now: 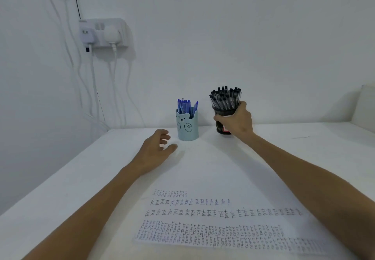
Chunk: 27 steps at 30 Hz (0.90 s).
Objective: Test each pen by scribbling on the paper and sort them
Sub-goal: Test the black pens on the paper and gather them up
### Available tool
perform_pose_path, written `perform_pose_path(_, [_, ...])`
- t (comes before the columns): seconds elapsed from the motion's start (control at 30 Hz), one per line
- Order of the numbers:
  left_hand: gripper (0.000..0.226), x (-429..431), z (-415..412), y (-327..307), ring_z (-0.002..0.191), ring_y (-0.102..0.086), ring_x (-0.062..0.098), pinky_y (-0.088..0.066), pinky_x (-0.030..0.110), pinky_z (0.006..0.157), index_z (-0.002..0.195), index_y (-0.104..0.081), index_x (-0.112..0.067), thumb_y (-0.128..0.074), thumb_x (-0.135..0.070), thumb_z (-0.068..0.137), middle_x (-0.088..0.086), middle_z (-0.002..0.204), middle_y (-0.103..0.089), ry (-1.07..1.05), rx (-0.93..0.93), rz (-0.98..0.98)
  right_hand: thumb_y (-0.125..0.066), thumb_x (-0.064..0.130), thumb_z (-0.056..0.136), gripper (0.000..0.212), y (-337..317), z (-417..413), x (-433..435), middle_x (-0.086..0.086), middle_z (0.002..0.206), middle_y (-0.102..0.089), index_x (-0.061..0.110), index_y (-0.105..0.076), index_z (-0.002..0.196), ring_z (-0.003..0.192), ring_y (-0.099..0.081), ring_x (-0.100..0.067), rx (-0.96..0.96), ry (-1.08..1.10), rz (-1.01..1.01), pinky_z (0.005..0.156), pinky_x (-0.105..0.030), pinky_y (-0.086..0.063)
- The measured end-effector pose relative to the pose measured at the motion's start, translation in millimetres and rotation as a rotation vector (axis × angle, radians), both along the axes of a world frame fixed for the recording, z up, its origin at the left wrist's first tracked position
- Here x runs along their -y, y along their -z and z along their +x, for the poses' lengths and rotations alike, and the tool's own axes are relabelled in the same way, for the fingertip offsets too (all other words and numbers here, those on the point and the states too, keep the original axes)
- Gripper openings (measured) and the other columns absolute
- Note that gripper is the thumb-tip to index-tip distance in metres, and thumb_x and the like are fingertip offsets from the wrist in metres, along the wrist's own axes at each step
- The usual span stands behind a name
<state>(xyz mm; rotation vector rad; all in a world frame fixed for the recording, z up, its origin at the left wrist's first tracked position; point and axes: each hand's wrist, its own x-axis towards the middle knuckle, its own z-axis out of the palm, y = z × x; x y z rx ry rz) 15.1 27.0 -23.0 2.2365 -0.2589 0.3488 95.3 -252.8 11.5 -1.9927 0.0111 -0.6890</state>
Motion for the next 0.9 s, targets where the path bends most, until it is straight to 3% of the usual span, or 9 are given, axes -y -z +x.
perform_pose_path(0.13, [0.068, 3.9, -5.2, -20.4, 0.116, -0.059, 0.007, -0.053, 0.029, 0.103, 0.144, -0.045, -0.015, -0.080, -0.030, 0.089, -0.004, 0.133, -0.058, 0.066, 0.072, -0.012, -0.086, 0.041, 0.068, 0.073, -17.9, -35.2, -15.1, 0.003, 0.105, -0.061, 0.012, -0.042, 0.119, 0.093, -0.063, -0.020, 0.097, -0.018, -0.011, 0.074, -0.034, -0.054])
perform_pose_path(0.23, [0.095, 4.6, -14.5, -41.5, 0.127, -0.051, 0.012, -0.046, 0.029, 0.109, 0.155, -0.030, -0.014, -0.087, -0.031, 0.081, 0.000, 0.147, -0.047, 0.101, 0.163, 0.071, -0.079, 0.055, 0.061, 0.075, -28.8, -63.8, -30.3, 0.006, 0.099, -0.063, 0.016, -0.043, 0.115, 0.089, -0.065, -0.019, 0.073, -0.051, -0.166, 0.079, -0.041, -0.057])
perform_pose_path(0.37, [0.129, 0.8, -32.7, -72.9, 0.152, -0.023, 0.016, -0.030, 0.034, 0.120, 0.163, -0.005, -0.023, -0.093, -0.041, 0.071, 0.000, 0.167, -0.017, 0.074, 0.418, 0.419, -0.075, 0.062, 0.064, 0.070, -35.9, -95.8, -53.4, 0.009, 0.089, -0.059, 0.018, -0.041, 0.106, 0.082, -0.061, -0.018, 0.000, -0.089, -0.548, 0.076, -0.041, -0.051])
perform_pose_path(0.5, [0.141, 4.0, -41.0, -79.2, 0.157, -0.017, 0.031, -0.023, 0.047, 0.126, 0.164, -0.007, -0.011, -0.091, -0.057, 0.060, 0.013, 0.170, -0.015, 0.036, 0.679, 0.868, -0.077, 0.062, 0.065, 0.076, -31.9, -105.1, -83.4, 0.007, 0.096, -0.058, 0.018, -0.041, 0.114, 0.092, -0.058, -0.020, -0.081, -0.202, -0.894, 0.081, -0.040, -0.045])
perform_pose_path(0.63, [0.146, 6.8, -35.2, -62.2, 0.151, -0.028, 0.028, -0.018, 0.038, 0.125, 0.163, 0.000, -0.007, -0.088, -0.065, 0.061, 0.010, 0.164, -0.028, 0.000, 0.404, 1.174, -0.080, 0.058, 0.066, 0.087, -19.3, -99.7, -108.4, 0.003, 0.114, -0.056, 0.016, -0.042, 0.132, 0.103, -0.052, -0.022, 0.038, -0.250, -1.064, 0.083, -0.039, -0.035])
perform_pose_path(0.7, [0.146, 5.1, -31.3, -56.5, 0.129, -0.052, 0.025, -0.039, 0.036, 0.109, 0.163, 0.008, -0.011, -0.088, -0.059, 0.065, 0.005, 0.147, -0.049, 0.006, 0.273, 1.092, -0.080, 0.058, 0.067, 0.090, -13.0, -94.9, -111.9, 0.001, 0.119, -0.055, 0.015, -0.040, 0.135, 0.106, -0.051, -0.022, 0.070, -0.291, -1.121, 0.085, -0.039, -0.035])
perform_pose_path(0.77, [0.141, 1.9, -27.0, -55.0, 0.099, -0.061, 0.024, -0.049, 0.035, 0.084, 0.163, 0.014, -0.016, -0.086, -0.053, 0.071, 0.002, 0.118, -0.061, -0.026, 0.158, 0.991, -0.080, 0.057, 0.069, 0.085, -8.1, -90.8, -109.8, 0.000, 0.120, -0.055, 0.016, -0.040, 0.131, 0.108, -0.051, -0.023, 0.121, -0.306, -1.135, 0.089, -0.042, -0.038])
perform_pose_path(0.83, [0.128, -4.4, -21.7, -55.1, 0.089, -0.059, 0.022, -0.051, 0.035, 0.077, 0.163, 0.000, -0.019, -0.084, -0.050, 0.072, 0.000, 0.105, -0.060, -0.052, 0.063, 0.960, -0.079, 0.057, 0.071, 0.079, -5.6, -85.6, -103.3, 0.000, 0.121, -0.054, 0.018, -0.041, 0.129, 0.108, -0.050, -0.023, 0.189, -0.288, -1.166, 0.091, -0.043, -0.039])
perform_pose_path(0.9, [0.100, -14.2, -15.2, -54.9, 0.091, -0.062, 0.022, -0.055, 0.038, 0.080, 0.151, -0.033, -0.025, -0.084, -0.050, 0.068, -0.001, 0.106, -0.064, -0.039, -0.013, 0.912, -0.077, 0.056, 0.073, 0.076, -6.4, -78.1, -92.5, 0.001, 0.122, -0.054, 0.019, -0.041, 0.129, 0.109, -0.050, -0.023, 0.204, -0.257, -1.206, 0.093, -0.043, -0.040])
